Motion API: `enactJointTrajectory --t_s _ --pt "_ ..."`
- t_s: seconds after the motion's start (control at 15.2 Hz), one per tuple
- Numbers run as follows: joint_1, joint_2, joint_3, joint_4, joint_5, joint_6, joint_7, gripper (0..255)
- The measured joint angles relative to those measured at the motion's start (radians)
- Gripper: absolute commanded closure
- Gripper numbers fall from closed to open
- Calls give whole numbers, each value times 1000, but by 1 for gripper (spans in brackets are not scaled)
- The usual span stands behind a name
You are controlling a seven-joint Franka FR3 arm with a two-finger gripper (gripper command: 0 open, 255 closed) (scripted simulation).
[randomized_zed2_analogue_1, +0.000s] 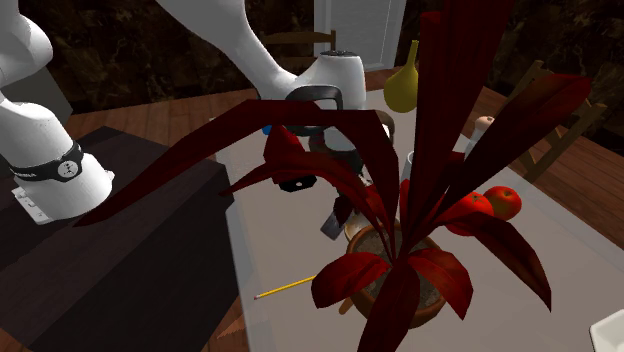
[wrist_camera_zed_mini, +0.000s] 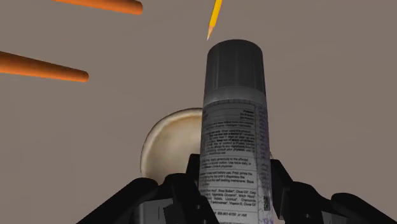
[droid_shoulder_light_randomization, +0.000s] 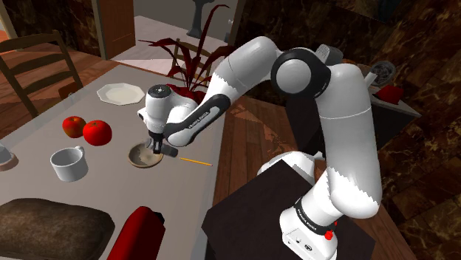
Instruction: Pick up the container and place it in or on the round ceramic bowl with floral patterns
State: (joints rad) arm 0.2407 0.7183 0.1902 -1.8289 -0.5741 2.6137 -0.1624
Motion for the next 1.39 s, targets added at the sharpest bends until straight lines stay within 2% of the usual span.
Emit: enactJointTrajectory --t_s 0.33,0.46,1.39 --pt "31 177 21 326 48 -148 -71 255" --pt "40 227 24 413 59 -184 -89 255" --pt "65 380 -3 524 42 -133 -76 255"
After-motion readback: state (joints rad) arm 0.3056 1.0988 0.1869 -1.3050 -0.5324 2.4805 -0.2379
